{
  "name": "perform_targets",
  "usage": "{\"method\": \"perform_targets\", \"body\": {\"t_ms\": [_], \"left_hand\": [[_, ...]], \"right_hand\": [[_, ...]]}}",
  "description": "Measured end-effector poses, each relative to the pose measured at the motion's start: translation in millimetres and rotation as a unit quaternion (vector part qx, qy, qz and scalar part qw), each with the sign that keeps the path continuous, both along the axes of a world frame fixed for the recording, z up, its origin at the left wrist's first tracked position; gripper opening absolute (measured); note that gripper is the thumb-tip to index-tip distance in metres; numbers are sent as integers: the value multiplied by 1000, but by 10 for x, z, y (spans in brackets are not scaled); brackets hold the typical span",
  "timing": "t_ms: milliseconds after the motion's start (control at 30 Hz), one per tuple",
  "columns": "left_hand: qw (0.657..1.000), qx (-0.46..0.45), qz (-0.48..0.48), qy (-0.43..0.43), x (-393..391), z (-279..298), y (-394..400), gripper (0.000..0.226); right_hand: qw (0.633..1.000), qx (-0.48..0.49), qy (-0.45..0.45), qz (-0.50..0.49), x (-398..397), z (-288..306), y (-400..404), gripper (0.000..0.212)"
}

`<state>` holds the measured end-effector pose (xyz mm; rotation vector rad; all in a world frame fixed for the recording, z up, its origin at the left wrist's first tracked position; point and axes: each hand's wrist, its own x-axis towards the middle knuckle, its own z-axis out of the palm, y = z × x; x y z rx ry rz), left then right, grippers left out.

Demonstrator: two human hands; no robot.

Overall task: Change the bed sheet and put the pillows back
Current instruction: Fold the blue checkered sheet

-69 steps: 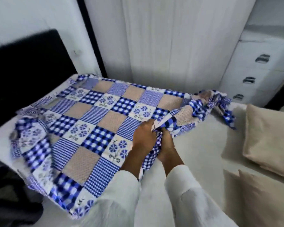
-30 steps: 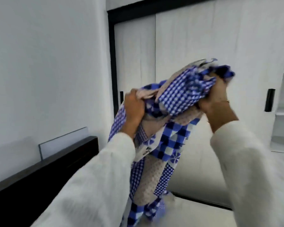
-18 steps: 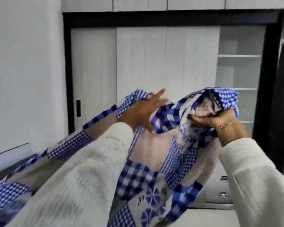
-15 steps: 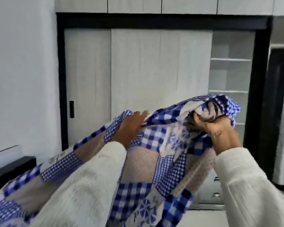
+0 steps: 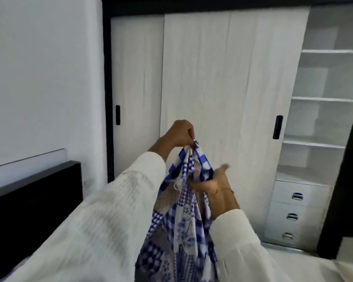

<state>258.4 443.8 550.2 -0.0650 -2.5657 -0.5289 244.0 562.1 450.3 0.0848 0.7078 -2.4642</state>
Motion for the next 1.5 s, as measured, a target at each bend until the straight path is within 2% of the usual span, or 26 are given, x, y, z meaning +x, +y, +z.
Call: {"method": "perform_targets", "body": {"t_ms": [33, 100, 133, 200, 267, 333, 400, 467, 500, 567, 667, 733, 800, 867, 900, 967, 1033, 1100, 1133, 1233, 1300, 1333, 1367, 1433, 1500], "left_hand": [[1000, -1, 8, -9, 28, -28, 31, 19], [999, 33, 24, 14, 84, -84, 71, 14], [996, 77, 29, 44, 123, -118, 87, 11], [976, 197, 19, 89, 232, -214, 113, 10], [952, 296, -68, 45, 363, -361, 189, 15], [928, 324, -171, -64, 485, -585, 330, 23], [945, 242, -183, -127, 495, -860, 410, 49], [984, 116, -97, -94, 396, -1152, 459, 73], [994, 83, -42, -56, 334, -1299, 470, 75], [992, 101, 70, 6, 304, -1521, 472, 52], [981, 102, 167, -14, 303, -1767, 396, 24], [982, 137, 133, 9, 332, -1899, 388, 18], [974, 195, 61, 102, 414, -1964, 553, 29], [963, 119, 26, 240, 452, -1999, 783, 51], [958, 59, 23, 278, 433, -2023, 876, 56], [959, -52, 39, 278, 325, -2109, 983, 43], [965, -71, 97, 233, 241, -2148, 1010, 17], [969, 29, 188, 159, 253, -2111, 976, 16], [960, 93, 227, 136, 256, -2083, 940, 18], [914, 252, 284, 145, 294, -1779, 927, 21], [895, 306, 281, 162, 257, -1453, 1033, 22], [898, 310, 264, 169, 210, -1302, 1099, 21], [904, 299, 245, 181, 178, -1156, 1175, 19], [928, 235, 207, 204, 148, -917, 1339, 17], [961, 153, 137, 188, 107, -794, 1500, 16]], "right_hand": [[1000, -20, 1, 18, 87, 66, -17, 61], [997, -78, -3, -3, 141, 172, 19, 28], [993, -117, -6, -19, 118, 183, 51, 21], [986, -165, -13, -24, 62, 182, 157, 21], [982, -189, 24, -13, 127, 183, 256, 16], [985, -161, 62, -15, 189, 221, 297, 16], [987, -141, 74, -30, 262, 249, 336, 17], [987, -140, 68, -35, 350, 292, 420, 22], [989, -123, 71, -34, 361, 304, 471, 26], [991, -102, 87, -25, 388, 318, 602, 31], [986, -133, 95, -42, 379, 354, 868, 31], [979, -173, 87, -60, 332, 371, 1037, 32], [976, -186, 83, -76, 294, 357, 1166, 36], [978, -170, 98, -76, 268, 316, 1250, 38], [978, -163, 106, -74, 276, 307, 1267, 39], [980, -147, 114, -74, 275, 269, 1319, 38], [982, -116, 119, -87, 214, 227, 1413, 37], [981, -35, 149, -121, 105, 169, 1555, 37], [977, 29, 158, -140, 51, 131, 1625, 39], [961, 164, 123, -186, -101, -29, 1756, 43], [954, 187, 98, -212, -204, -176, 1766, 47], [947, 204, 117, -219, -249, -244, 1756, 50], [921, 272, 174, -218, -262, -290, 1734, 52], [819, 437, 318, -192, -232, -349, 1657, 52], [736, 502, 417, -176, -124, -336, 1586, 57]]}}
